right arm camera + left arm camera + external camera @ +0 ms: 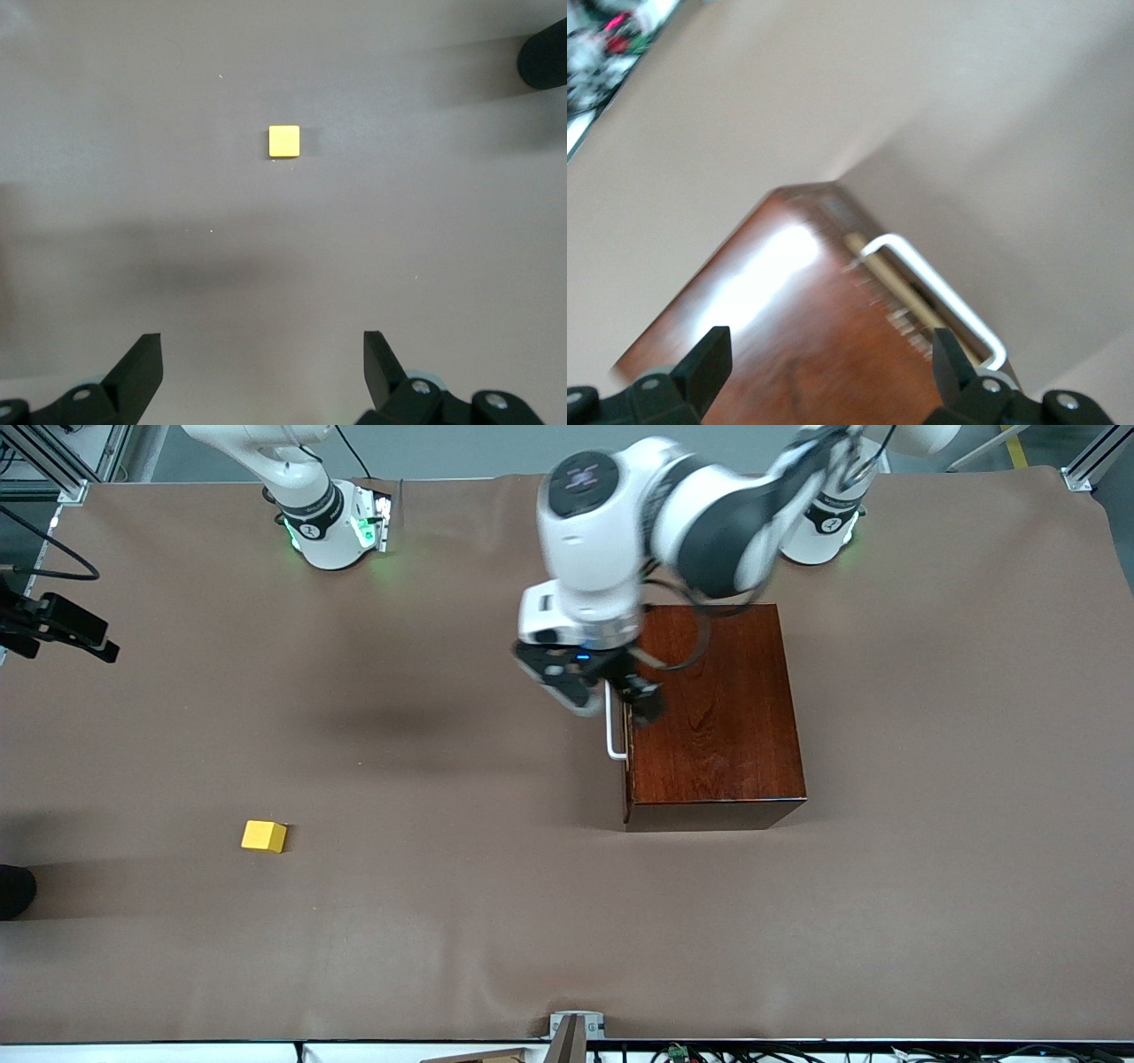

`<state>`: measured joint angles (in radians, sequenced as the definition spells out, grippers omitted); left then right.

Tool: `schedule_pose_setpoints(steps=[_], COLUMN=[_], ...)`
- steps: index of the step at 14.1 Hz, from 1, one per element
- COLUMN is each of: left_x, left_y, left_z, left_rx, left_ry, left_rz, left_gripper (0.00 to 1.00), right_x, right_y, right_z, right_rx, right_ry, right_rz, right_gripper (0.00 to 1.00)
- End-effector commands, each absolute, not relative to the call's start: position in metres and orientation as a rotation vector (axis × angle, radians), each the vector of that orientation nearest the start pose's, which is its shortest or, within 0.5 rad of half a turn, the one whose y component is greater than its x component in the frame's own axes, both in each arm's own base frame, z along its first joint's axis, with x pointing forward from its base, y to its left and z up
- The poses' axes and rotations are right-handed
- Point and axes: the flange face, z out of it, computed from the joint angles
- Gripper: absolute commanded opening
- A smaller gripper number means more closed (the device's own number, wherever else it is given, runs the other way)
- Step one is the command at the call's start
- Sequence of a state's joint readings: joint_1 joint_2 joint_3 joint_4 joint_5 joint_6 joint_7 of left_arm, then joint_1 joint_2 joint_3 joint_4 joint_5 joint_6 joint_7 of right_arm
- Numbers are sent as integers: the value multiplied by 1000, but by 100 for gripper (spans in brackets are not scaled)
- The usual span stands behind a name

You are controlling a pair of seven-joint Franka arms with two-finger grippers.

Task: Open drawer, take yellow block, close drawer

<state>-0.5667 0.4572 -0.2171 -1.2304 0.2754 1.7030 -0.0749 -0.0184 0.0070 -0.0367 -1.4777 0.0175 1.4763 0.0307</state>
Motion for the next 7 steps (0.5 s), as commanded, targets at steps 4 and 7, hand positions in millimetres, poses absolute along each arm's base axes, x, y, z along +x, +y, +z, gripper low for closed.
schedule_pose_setpoints(steps=[4,7], left_x=[593,607], left_y=[-266,-187], left_z=[598,612], left_rx=[-3012,-3081], left_ry=[593,414], left_rz=[-156,-89], left_gripper=[100,100], right_x=[550,552], right_y=[-30,-27], right_z=[658,658], right_rx=[-3124,-3120], right_ry=[163,153], right_rz=[2,-12], right_gripper=[100,100])
